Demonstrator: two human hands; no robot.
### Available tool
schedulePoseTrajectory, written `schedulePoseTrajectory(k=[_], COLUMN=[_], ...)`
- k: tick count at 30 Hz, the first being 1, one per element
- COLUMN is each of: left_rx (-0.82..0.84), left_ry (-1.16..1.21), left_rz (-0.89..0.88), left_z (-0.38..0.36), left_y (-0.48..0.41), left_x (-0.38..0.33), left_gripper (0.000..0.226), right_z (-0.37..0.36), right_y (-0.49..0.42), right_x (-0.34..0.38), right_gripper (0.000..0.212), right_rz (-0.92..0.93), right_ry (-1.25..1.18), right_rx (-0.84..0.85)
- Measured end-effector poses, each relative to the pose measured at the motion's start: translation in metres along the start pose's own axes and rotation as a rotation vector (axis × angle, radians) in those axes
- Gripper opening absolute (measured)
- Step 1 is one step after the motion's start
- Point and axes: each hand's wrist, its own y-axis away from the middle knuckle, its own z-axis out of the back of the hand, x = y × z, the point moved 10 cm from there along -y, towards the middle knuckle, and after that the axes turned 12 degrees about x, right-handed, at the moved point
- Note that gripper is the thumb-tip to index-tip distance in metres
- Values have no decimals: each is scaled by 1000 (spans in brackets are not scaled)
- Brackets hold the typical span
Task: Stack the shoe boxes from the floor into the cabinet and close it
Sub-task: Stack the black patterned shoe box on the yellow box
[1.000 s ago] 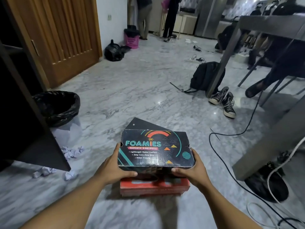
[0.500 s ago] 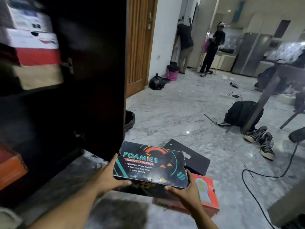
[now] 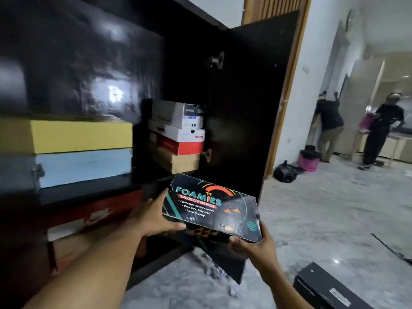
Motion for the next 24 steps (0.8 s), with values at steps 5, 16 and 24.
schedulePoseTrajectory(k=[5,16,24], left_rx=[-225,-760,-979], left_ry=[-26,350,406], left_rz=[45,109,124], left_z=[109,259,317], left_y=[33,65,46], left_x=[14,68,87], left_gripper=[132,101,95], right_z=[-49,-165,-239], right_y=[-70,-182,-266], right_x=[85,217,259], right_gripper=[87,73,94], right_rz=[136,264,312], right_ry=[-44,-325,-415], right_rx=[109,243,353])
